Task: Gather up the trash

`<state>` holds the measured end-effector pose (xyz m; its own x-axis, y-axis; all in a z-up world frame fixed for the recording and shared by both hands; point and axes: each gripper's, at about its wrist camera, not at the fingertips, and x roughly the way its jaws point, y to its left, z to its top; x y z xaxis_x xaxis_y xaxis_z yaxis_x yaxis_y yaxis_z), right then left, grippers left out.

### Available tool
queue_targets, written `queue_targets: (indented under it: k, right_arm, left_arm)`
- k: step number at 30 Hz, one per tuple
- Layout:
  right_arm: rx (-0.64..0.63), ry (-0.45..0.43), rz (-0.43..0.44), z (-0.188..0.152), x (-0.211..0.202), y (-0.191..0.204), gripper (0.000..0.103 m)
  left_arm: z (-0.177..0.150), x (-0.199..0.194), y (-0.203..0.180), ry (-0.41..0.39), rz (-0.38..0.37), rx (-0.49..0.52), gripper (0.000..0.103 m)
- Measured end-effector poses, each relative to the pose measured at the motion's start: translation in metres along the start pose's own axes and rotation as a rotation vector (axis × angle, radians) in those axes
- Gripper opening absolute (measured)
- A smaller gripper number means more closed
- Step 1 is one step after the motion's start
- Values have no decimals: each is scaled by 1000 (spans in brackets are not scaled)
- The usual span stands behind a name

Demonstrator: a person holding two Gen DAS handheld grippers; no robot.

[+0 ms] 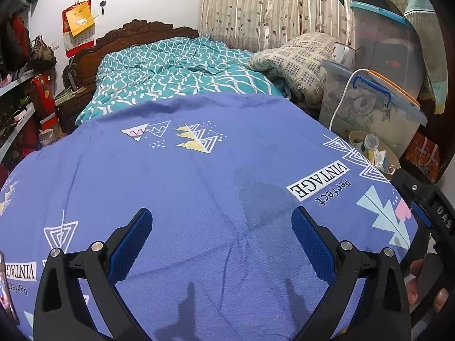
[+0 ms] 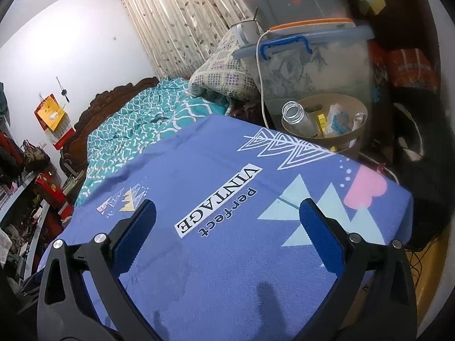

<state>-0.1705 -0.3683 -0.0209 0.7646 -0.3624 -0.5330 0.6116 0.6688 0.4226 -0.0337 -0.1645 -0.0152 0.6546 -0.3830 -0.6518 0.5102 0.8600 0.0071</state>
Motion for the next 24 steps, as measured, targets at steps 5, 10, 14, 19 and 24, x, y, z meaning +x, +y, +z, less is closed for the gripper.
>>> queue_targets:
  k: [5, 10, 14, 19, 24]
  right_arm:
    - [-19, 9, 13, -1, 3, 12, 100]
    - [-37, 16, 22, -1, 9, 18, 100]
    - [-32, 35, 26, -1, 19, 17, 100]
    - [-20, 58, 30, -6, 25, 12, 100]
    - [8, 66, 7, -5, 25, -1, 100]
  left_arm:
    - [2, -3, 13, -15, 15, -18, 95]
    - [8, -2, 20, -18, 30, -32, 95]
    - [8, 1, 23, -9, 31, -36, 95]
    - [6, 11, 29, -7, 2, -42, 95]
    - [-2, 29, 43, 12, -15, -59, 95]
